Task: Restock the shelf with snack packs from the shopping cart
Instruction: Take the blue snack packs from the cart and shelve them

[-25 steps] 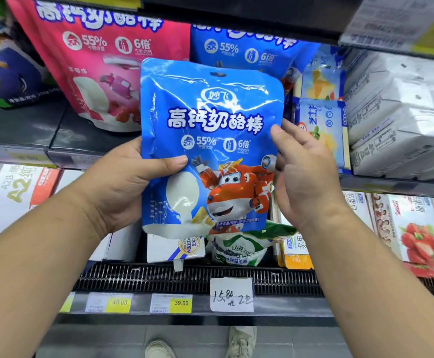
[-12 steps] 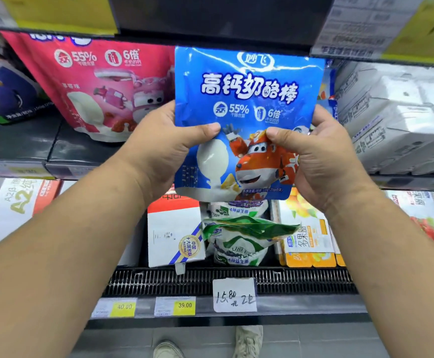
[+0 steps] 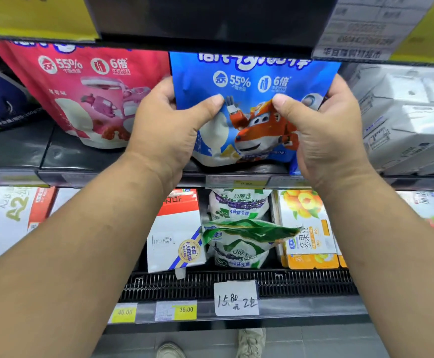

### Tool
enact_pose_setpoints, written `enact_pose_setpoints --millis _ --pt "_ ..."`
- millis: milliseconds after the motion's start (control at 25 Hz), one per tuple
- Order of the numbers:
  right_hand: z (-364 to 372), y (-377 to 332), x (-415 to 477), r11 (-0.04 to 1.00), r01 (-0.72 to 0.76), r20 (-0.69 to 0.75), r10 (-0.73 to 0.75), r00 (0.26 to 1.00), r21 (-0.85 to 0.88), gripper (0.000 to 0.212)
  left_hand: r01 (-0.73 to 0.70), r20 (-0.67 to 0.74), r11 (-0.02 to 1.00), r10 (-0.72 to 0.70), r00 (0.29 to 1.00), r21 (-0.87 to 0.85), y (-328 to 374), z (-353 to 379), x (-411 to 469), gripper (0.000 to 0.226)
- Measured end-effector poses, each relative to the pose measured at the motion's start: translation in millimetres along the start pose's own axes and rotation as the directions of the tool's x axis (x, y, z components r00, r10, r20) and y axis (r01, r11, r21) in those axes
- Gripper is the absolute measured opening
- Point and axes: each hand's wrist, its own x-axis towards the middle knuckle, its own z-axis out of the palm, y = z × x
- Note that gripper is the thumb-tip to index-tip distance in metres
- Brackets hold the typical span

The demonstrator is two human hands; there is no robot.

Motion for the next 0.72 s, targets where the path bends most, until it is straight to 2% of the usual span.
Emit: enact_pose_setpoints --millis 80,200,360,440,520,600,720 --pt "-5 7 -9 0.999 -0.022 -0.006 0.022 1.000 -0.048 0.039 0.002 0.013 0.999 -0.003 1.000 0.048 -7 -4 -6 0.034" --pt "-8 14 -27 0.974 -0.067 -0.076 0.051 0.996 -0.216 0.039 -0.015 -0.030 0.981 0.021 0.999 0.192 -17 -11 -19 0.036" --pt "-2 10 -50 0.873 0.017 -0.176 -0.117 0.978 -0.487 0.057 -0.078 -0.138 0.934 0.133 0.981 0.349 -28 -10 -33 0.047" --pt "1 6 -60 0.829 -0.005 -0.244 -0.158 0.957 -0.559 0.063 -0.080 -0.217 0.902 0.187 0.958 0.425 -32 -7 -36 0.055" --pt "4 6 -68 0.820 -0.052 -0.332 -0.172 0.928 -0.569 0.064 -0.058 -0.288 0.885 0.212 0.934 0.462 -32 -1 -42 0.057" --pt "8 10 -71 0.865 -0.082 -0.397 -0.141 0.907 -0.494 0.056 -0.058 -0.313 0.913 0.198 0.929 0.403 -32 7 -48 0.054" --pt "16 18 -65 0.904 -0.102 -0.378 -0.069 0.923 -0.414 0.040 -0.049 -0.286 0.923 0.169 0.943 0.383 -34 17 -48 0.043"
